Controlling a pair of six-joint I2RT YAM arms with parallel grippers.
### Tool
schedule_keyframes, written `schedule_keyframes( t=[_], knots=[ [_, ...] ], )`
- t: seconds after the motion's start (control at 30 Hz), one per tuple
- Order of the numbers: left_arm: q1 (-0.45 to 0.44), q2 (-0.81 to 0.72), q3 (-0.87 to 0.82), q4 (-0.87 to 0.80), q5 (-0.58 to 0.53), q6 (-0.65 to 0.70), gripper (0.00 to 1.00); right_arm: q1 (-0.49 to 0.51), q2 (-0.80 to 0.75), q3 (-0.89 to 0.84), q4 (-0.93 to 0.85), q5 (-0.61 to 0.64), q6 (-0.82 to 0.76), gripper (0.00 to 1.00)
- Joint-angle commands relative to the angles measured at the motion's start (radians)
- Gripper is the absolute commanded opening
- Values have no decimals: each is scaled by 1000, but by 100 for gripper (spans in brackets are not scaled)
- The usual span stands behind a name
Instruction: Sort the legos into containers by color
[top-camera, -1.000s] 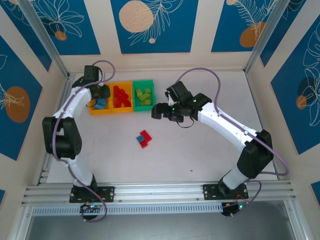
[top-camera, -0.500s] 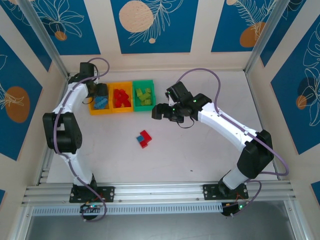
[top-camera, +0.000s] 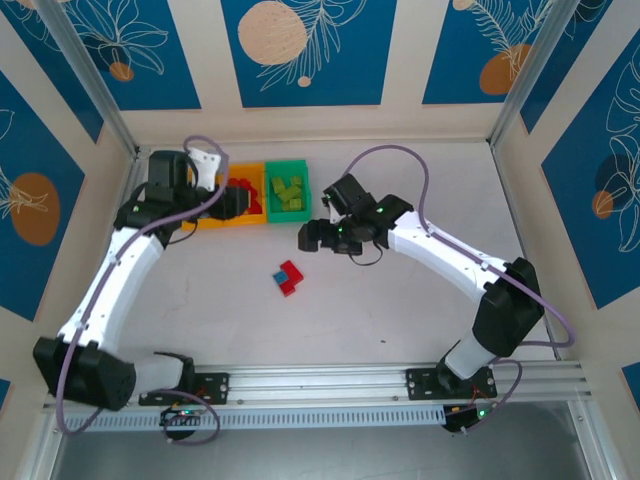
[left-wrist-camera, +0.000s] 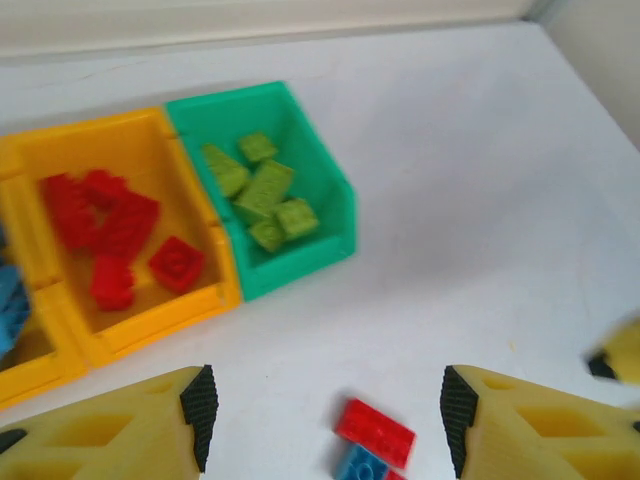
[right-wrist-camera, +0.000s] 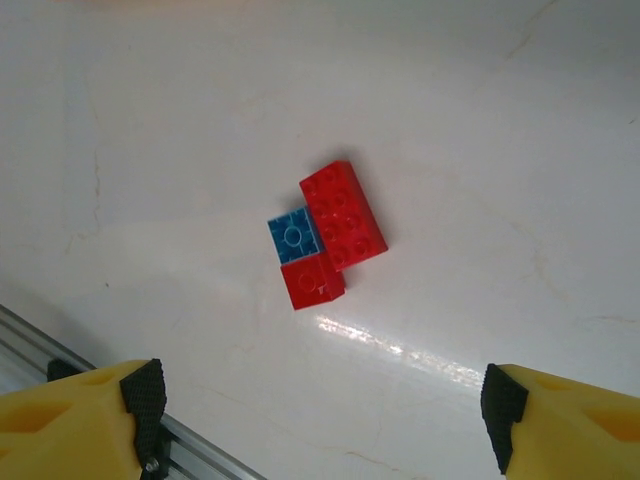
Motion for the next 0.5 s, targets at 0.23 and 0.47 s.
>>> schedule_keyframes(
  t=[0.23, 0.47],
  knots=[
    [-92, -425, -317, -130, 304, 609, 77, 94, 206, 25, 5, -37, -85, 79],
    [-95, -541, -391, -154, 212, 657, 99, 92, 354, 104, 32, 13, -102, 67]
  ],
)
